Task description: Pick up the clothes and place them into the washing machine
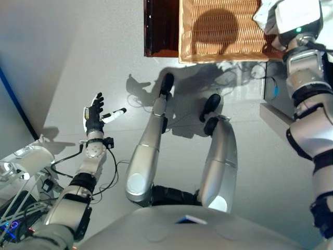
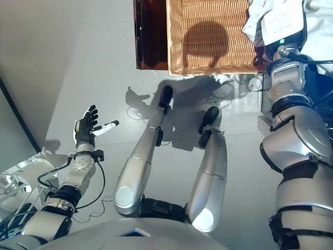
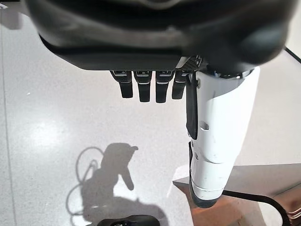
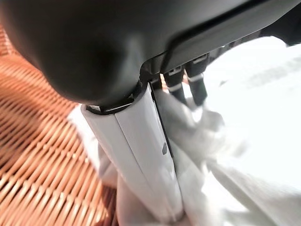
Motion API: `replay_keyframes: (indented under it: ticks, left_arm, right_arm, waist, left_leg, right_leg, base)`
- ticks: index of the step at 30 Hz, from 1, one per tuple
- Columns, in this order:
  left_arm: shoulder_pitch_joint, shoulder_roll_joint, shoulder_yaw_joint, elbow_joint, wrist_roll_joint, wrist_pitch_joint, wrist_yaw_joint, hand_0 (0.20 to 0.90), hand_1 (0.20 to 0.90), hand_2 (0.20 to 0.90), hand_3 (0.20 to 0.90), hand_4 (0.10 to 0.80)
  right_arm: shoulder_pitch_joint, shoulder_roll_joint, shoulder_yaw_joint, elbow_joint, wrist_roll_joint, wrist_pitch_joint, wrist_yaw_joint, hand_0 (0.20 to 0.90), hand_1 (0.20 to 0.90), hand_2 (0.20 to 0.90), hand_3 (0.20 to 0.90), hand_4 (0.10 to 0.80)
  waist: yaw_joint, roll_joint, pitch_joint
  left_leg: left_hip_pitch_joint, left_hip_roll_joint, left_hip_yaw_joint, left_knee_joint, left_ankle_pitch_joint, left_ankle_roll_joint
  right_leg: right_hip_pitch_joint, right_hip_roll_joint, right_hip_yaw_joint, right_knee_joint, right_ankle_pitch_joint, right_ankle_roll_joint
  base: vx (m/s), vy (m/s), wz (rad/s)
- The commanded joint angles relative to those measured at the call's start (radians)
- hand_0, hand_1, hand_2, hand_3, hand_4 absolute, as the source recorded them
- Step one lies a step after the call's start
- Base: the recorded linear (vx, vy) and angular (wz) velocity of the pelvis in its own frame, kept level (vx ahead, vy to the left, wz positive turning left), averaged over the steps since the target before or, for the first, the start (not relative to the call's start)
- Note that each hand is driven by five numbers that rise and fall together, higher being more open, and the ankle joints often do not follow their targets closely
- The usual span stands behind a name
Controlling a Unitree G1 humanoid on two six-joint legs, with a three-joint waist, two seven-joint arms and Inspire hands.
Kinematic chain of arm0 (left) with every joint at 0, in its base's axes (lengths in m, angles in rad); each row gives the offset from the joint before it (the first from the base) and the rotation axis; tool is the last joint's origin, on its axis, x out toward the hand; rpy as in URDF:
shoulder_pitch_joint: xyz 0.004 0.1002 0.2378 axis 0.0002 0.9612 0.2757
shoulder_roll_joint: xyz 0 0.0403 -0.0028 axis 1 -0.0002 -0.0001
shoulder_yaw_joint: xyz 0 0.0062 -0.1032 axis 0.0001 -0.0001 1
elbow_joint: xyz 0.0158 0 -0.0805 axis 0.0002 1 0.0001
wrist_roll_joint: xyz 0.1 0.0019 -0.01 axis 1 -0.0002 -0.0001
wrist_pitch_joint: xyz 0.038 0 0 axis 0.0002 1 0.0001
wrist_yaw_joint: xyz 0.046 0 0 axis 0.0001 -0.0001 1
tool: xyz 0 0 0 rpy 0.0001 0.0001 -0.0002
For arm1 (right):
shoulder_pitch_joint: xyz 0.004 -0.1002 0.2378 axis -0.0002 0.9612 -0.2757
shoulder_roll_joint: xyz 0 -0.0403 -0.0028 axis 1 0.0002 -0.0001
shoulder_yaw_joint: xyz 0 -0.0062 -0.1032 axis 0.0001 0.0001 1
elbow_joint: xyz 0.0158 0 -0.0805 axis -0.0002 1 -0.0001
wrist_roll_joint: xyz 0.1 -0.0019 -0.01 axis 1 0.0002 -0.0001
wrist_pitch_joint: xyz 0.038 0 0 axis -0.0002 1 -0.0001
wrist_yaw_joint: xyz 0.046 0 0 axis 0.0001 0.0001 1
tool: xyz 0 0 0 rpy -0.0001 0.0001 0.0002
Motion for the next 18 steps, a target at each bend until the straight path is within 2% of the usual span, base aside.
replay_keyframes:
  ticks: [1,5,6,7,8,9,10,12,13,14,15,17,18]
  left_arm:
    - [0.041,0.017,0.028,0.005,0.0,-0.036,0.041,0.9,0.9,0.9,0.9,0.8]
    - [0.049,0.018,0.031,-0.015,0.003,-0.039,0.046,0.9,0.9,0.9,0.9,0.8]
    - [0.052,0.015,0.037,-0.015,0.006,-0.04,0.049,0.9,0.9,0.9,0.9,0.8]
    - [0.053,0.014,0.036,-0.014,0.006,-0.039,0.049,0.9,0.9,0.9,0.9,0.8]
    - [0.056,0.012,0.033,-0.02,0.009,-0.04,0.05,0.9,0.9,0.9,0.9,0.8]
    - [0.057,0.012,0.032,-0.019,0.009,-0.04,0.05,0.9,0.9,0.9,0.9,0.8]
    - [0.065,0.014,0.031,-0.036,0.017,-0.041,0.056,0.9,0.9,0.9,0.9,0.8]
    - [0.065,0.016,0.033,-0.031,0.017,-0.038,0.056,0.9,0.9,0.9,0.9,0.8]
    - [0.065,0.015,0.029,-0.029,0.023,-0.033,0.063,0.9,0.9,0.9,0.9,0.8]
    - [0.065,0.016,0.029,-0.029,0.023,-0.033,0.063,0.9,0.9,0.9,0.9,0.8]
    - [0.067,0.014,0.03,-0.035,0.026,-0.028,0.067,0.9,0.9,0.9,0.9,0.8]
    - [0.066,0.013,0.031,-0.029,0.026,-0.026,0.068,0.9,0.9,0.9,0.9,0.8]
    - [0.067,0.01,0.027,-0.022,0.031,-0.026,0.07,0.9,0.9,0.9,0.9,0.8]
  right_arm:
    - [-0.035,-0.119,0.019,-0.005,0.0,0.087,-0.02,0.2,0.2,0.2,0.2,0.3]
    - [-0.027,-0.113,-0.001,-0.026,0.008,0.096,-0.039,0.2,0.2,0.2,0.2,0.3]
    - [-0.023,-0.111,-0.029,-0.027,0.036,0.101,-0.06,0.2,0.2,0.2,0.2,0.3]
    - [-0.021,-0.11,-0.028,-0.027,0.036,0.1,-0.06,0.2,0.2,0.2,0.2,0.3]
    - [-0.008,-0.105,-0.07,-0.02,0.077,0.104,-0.081,0.2,0.2,0.2,0.2,0.3]
    - [-0.006,-0.105,-0.07,-0.02,0.077,0.103,-0.082,0.2,0.2,0.2,0.2,0.3]
    - [0.002,-0.101,-0.121,-0.025,0.146,0.103,-0.125,0.2,0.2,0.2,0.2,0.3]
    - [0.008,-0.094,-0.158,-0.028,0.188,0.097,-0.142,0.2,0.2,0.2,0.2,0.3]
    - [0.017,-0.072,-0.229,-0.052,0.282,0.078,-0.191,0.2,0.2,0.2,0.2,0.3]
    - [0.017,-0.072,-0.229,-0.052,0.282,0.078,-0.191,0.2,0.2,0.2,0.2,0.3]
    - [0.021,-0.056,-0.311,-0.079,0.389,0.053,-0.238,0.2,0.2,0.2,0.2,0.3]
    - [0.034,-0.051,-0.322,-0.092,0.407,0.044,-0.25,0.2,0.2,0.2,0.2,0.3]
    - [0.046,-0.025,-0.395,-0.113,0.505,0.008,-0.273,0.2,0.2,0.2,0.2,0.3]
  waist:
    - [-0.026,0.01,-0.052]
    - [-0.035,0.015,-0.055]
    - [-0.033,0.023,-0.055]
    - [-0.035,0.018,-0.06]
    - [-0.033,0.026,-0.06]
    - [-0.035,0.022,-0.065]
    - [-0.032,0.03,-0.067]
    - [-0.034,0.031,-0.069]
    - [-0.038,0.031,-0.078]
    - [-0.038,0.031,-0.077]
    - [-0.043,0.035,-0.085]
    - [-0.045,0.036,-0.088]
    - [-0.053,0.039,-0.097]
  left_leg:
    - [-0.014,-0.052,0.05,0.115,-0.111,0.0]
    - [0.019,-0.054,0.058,0.093,-0.11,0.004]
    - [0.017,-0.052,0.064,0.082,-0.075,0.009]
    - [0.029,-0.055,0.062,0.087,-0.108,0.006]
    - [0.03,-0.053,0.065,0.078,-0.075,0.01]
    - [0.042,-0.056,0.063,0.084,-0.108,0.008]
    - [0.047,-0.052,0.068,0.068,-0.074,0.013]
    - [0.056,-0.051,0.071,0.063,-0.073,0.013]
    - [0.075,-0.052,0.075,0.051,-0.074,0.016]
    - [0.076,-0.052,0.075,0.051,-0.074,0.016]
    - [0.096,-0.051,0.079,0.038,-0.073,0.018]
    - [0.108,-0.051,0.083,0.029,-0.073,0.02]
    - [0.13,-0.051,0.088,0.014,-0.074,0.023]
  right_leg:
    - [0.095,0.027,0.044,-0.178,0.08,0.095]
    - [0.116,0.027,0.051,-0.189,0.084,0.096]
    - [0.119,0.026,0.045,-0.211,0.123,0.091]
    - [0.129,0.025,0.052,-0.201,0.09,0.096]
    - [0.134,0.026,0.05,-0.218,0.126,0.092]
    - [0.144,0.025,0.057,-0.208,0.092,0.097]
    - [0.149,0.026,0.053,-0.228,0.131,0.093]
    - [0.158,0.027,0.054,-0.235,0.133,0.093]
    - [0.177,0.026,0.061,-0.252,0.138,0.096]
    - [0.177,0.026,0.061,-0.252,0.138,0.096]
    - [0.193,0.024,0.067,-0.267,0.147,0.098]
    - [0.203,0.023,0.07,-0.276,0.151,0.099]
    - [0.22,0.021,0.078,-0.293,0.157,0.101]
  base:
    - [0.019,0.024,-0.03]
    - [-0.009,0.03,-0.02]
    - [0.012,0.02,-0.04]
    - [-0.074,0.056,-0.04]
    - [0.119,-0.018,0.0]
    - [-0.069,0.058,-0.01]
    - [0.0,0.0,0.0]
    - [-0.018,0.062,-0.03]
    - [0.038,0.057,-0.06]
    - [0.05,0.08,-0.1]
    - [0.024,0.04,-0.15]
    - [0.042,0.069,-0.21]
    - [0.047,0.073,-0.18]
